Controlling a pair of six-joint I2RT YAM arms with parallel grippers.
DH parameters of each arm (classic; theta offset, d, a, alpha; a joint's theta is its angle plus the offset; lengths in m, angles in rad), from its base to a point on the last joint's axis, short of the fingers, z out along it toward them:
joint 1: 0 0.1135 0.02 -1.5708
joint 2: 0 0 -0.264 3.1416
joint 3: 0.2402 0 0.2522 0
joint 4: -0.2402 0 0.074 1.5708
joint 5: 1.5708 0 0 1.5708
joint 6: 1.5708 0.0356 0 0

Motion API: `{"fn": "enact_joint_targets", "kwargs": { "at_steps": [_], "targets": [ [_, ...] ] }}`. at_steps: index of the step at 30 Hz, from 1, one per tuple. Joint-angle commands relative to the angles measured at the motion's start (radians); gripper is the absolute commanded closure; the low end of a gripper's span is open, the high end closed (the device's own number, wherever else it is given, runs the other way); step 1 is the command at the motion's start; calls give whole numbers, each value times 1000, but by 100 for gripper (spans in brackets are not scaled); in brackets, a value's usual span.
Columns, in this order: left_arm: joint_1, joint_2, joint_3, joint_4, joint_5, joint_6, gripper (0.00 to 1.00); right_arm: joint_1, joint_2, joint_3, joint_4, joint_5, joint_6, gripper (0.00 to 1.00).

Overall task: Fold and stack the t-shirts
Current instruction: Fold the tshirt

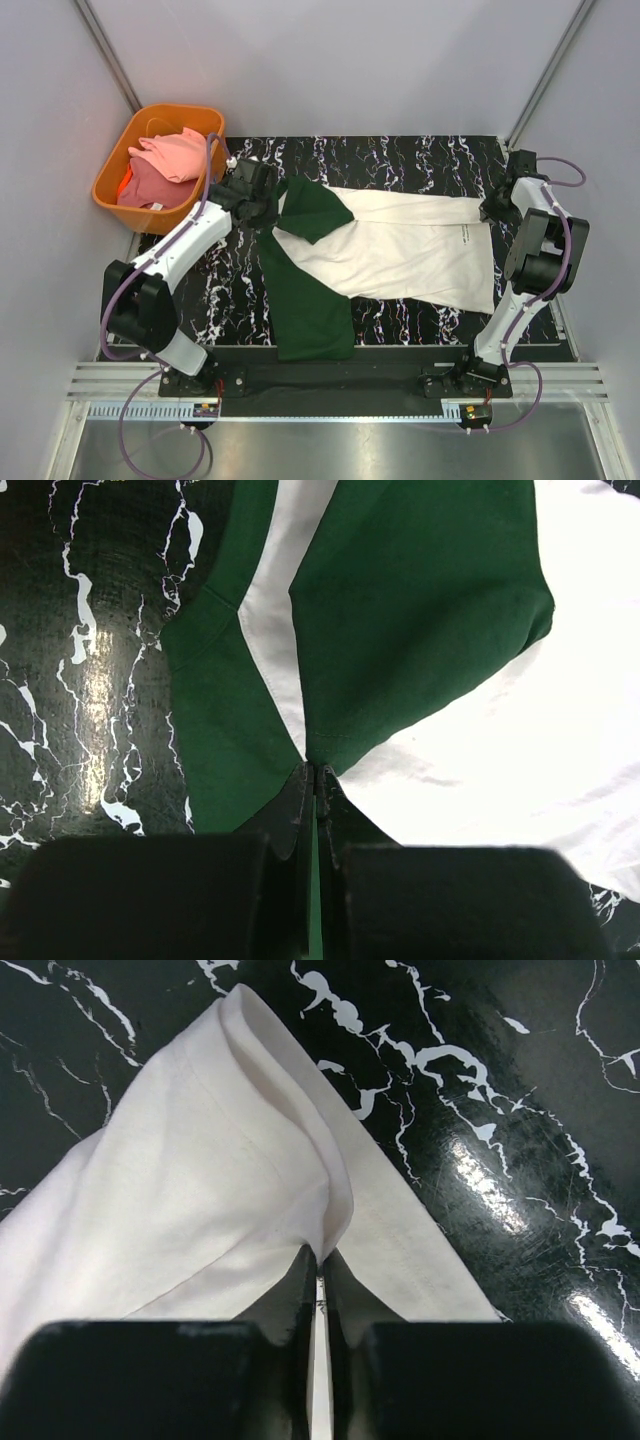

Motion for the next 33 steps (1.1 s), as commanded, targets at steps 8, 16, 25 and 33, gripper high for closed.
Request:
{"fn": "enact_joint_targets", "kwargs": {
  "at_steps": [8,16,25,33],
  "targets": [
    [36,-124,-55,-3,53,130,58,-9,-11,72,-141,74,2,59],
    [73,-86,6,13,96,275,46,82,-144,-1,-14,-281,158,27],
    [123,158,125,-9,323,314,52,398,-138,-171,367,-510,393,41],
    [125,25,-102,-12,361,266,46,612,-43,-185,471,-563,433,82]
  ]
}}
